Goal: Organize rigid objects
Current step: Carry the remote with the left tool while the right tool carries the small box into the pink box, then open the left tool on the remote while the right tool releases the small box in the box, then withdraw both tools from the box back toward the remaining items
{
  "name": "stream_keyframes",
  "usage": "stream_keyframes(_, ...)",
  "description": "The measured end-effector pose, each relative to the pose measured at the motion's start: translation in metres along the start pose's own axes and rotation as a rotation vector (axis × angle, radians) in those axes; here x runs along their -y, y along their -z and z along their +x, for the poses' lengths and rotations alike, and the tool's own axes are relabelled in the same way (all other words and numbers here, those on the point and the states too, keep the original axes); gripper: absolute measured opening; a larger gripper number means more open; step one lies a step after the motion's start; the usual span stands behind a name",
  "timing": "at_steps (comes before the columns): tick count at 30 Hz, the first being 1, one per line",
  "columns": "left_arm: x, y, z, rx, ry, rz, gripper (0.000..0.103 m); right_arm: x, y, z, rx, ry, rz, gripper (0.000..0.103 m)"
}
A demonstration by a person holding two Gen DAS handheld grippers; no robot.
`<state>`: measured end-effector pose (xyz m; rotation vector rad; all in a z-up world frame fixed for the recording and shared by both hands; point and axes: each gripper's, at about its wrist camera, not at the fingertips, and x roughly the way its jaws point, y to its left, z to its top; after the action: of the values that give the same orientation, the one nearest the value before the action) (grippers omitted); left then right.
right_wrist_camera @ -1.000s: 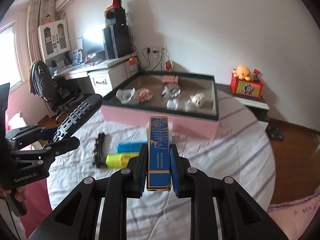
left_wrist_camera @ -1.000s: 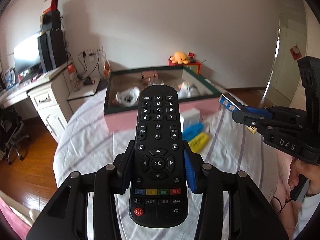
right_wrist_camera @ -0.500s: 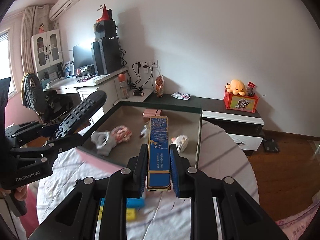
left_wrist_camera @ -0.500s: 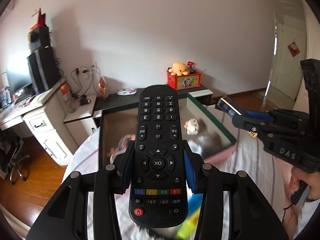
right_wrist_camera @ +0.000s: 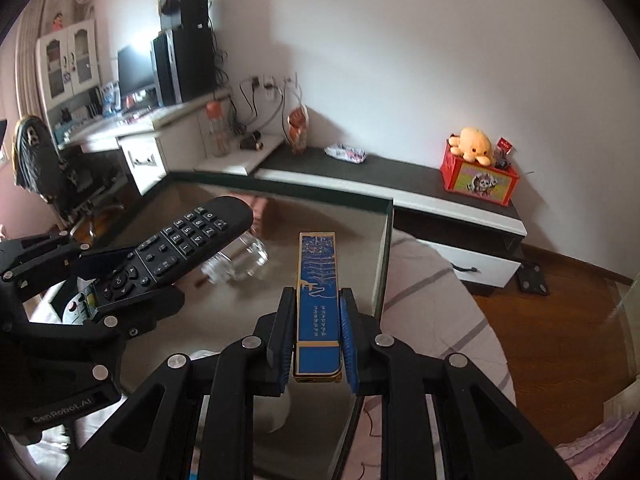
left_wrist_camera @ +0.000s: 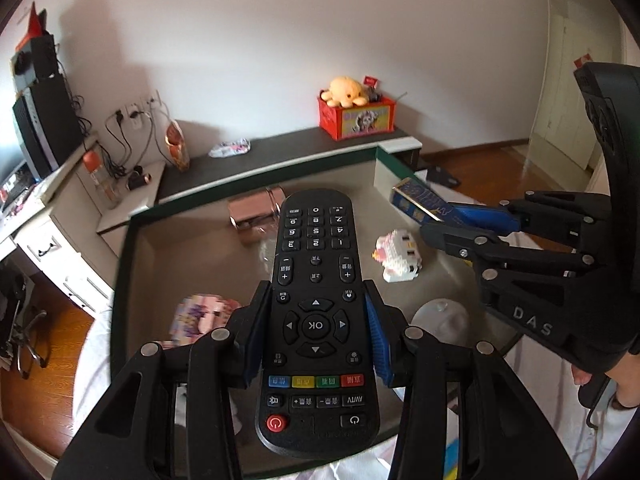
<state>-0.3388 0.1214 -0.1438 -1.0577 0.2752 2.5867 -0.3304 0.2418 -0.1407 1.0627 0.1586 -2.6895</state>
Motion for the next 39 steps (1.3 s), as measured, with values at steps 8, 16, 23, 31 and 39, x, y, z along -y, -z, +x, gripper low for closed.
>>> stream_keyframes(8, -0.001, 0.008, 0.016, -0.041, -0.027, -0.007, 0.045, -0.002, 0.012, 0.018, -0.024, 0.038, -0.016, 0.021)
stream_keyframes(16, -0.008, 0.012, 0.007, -0.027, -0.04, -0.036, 0.059, -0.004, 0.016, 0.013, -0.011, 0.059, -0.013, 0.021)
stream_keyframes(23, -0.015, 0.015, -0.025, 0.022, -0.051, -0.078, 0.085, -0.009, 0.023, 0.001, -0.014, 0.064, -0.001, 0.021)
stream_keyframes(31, -0.019, 0.036, -0.09, 0.106, -0.09, -0.126, 0.097, -0.032, 0.027, -0.066, 0.089, 0.061, 0.009, 0.069)
stream_keyframes(39, -0.019, 0.079, -0.177, 0.224, -0.153, -0.178, 0.103, -0.074, 0.044, -0.149, 0.204, 0.11, -0.016, 0.089)
